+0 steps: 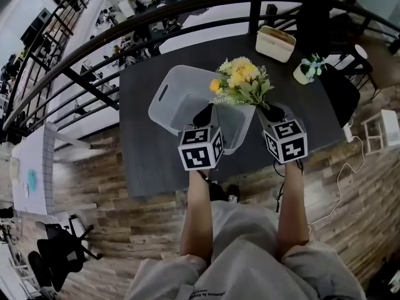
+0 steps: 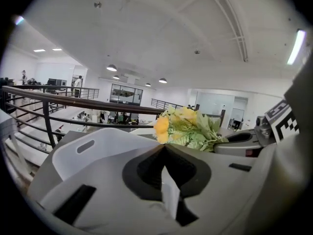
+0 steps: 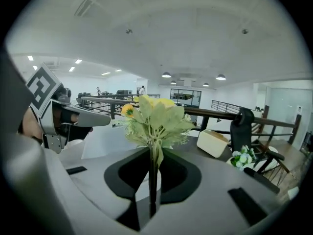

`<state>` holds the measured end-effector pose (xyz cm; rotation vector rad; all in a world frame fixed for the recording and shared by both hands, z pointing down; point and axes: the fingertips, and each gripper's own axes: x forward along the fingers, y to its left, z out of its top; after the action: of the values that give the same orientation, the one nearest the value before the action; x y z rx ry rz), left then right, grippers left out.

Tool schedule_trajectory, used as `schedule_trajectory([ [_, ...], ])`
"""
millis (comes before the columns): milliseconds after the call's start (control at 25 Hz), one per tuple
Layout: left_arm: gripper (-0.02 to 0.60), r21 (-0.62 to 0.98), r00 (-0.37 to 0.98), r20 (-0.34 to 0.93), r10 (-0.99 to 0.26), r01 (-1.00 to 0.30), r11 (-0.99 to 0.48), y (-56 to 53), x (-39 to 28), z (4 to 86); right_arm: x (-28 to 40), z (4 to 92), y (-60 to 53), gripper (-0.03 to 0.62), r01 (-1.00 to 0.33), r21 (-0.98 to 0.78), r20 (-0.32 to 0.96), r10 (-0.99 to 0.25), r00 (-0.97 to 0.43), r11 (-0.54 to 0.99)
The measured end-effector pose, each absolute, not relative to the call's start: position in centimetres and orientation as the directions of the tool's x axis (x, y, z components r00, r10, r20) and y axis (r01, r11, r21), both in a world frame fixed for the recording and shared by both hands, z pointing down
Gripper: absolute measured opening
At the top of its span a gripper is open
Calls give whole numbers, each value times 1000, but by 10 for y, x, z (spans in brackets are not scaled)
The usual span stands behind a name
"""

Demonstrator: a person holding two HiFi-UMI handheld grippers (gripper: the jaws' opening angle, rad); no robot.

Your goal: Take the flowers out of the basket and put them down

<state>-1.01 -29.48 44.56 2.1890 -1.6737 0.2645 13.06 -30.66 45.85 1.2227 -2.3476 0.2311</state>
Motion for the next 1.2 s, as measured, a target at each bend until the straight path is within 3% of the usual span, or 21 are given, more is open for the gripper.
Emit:
schedule_trajectory([
  [600, 28, 182, 527, 360, -770, -849, -496, -310, 162, 441, 288, 503, -281, 78, -954, 6, 513, -820, -254, 299],
  [1200, 28, 257, 535, 423, -731, -845, -470, -353, 238, 481, 333, 644, -311, 78, -959, -39, 652, -720, -238, 281],
])
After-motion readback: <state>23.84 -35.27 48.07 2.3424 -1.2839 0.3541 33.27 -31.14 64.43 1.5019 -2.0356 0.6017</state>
